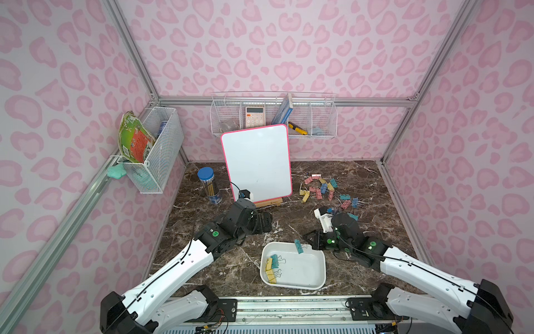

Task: Put the binder clips in the storage box
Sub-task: Pick up the binder clip at the center of the board, then place the binder clip in the storage box.

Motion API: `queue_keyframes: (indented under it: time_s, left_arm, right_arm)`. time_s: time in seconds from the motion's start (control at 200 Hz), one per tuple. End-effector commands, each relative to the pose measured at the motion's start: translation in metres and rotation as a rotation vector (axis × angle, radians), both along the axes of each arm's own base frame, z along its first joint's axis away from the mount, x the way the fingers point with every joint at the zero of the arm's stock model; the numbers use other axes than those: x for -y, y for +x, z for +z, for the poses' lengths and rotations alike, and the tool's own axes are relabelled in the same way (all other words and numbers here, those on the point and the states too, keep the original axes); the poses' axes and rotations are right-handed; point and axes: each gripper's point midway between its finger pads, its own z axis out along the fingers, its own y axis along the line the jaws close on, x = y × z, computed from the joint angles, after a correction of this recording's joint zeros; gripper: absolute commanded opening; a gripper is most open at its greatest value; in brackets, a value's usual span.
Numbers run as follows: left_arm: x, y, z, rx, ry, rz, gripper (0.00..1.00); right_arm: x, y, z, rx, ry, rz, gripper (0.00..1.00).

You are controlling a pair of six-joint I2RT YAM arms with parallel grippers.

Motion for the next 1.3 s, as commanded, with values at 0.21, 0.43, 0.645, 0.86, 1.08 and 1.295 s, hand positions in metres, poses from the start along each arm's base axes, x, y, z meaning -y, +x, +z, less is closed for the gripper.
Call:
queue_keyframes:
  time_s: [0.21,0.43,0.645,0.86,1.08,1.295]
  left_arm:
    - [-0.019,0.002,0.007,0.032,0.007,0.094,0.99]
    - [-0.024,-0.001,0.009,0.036,0.022,0.095,0.99]
    - [-0.024,-0.002,0.007,0.033,0.026,0.093,0.99]
    - [-0.019,0.0,0.002,0.015,0.03,0.076,0.99]
    - [-0.007,0.001,0.0,0.005,0.016,0.02,0.99]
    - [0.01,0.004,0.005,0.03,-0.014,-0.063,0.99]
  right_arm:
    - [-0.055,0.014,-0.006,-0.008,-0.041,0.012,0.0]
    - [-0.081,0.015,-0.032,-0.039,-0.128,0.078,0.0]
    - [-0.087,0.013,-0.045,-0.041,-0.162,0.102,0.02]
    - [-0.098,0.011,-0.039,-0.015,-0.134,0.15,0.28]
    - [-0.07,0.039,0.015,0.146,-0.094,0.013,0.39]
    - [0.114,0.128,0.014,0.19,-0.151,-0.541,0.43]
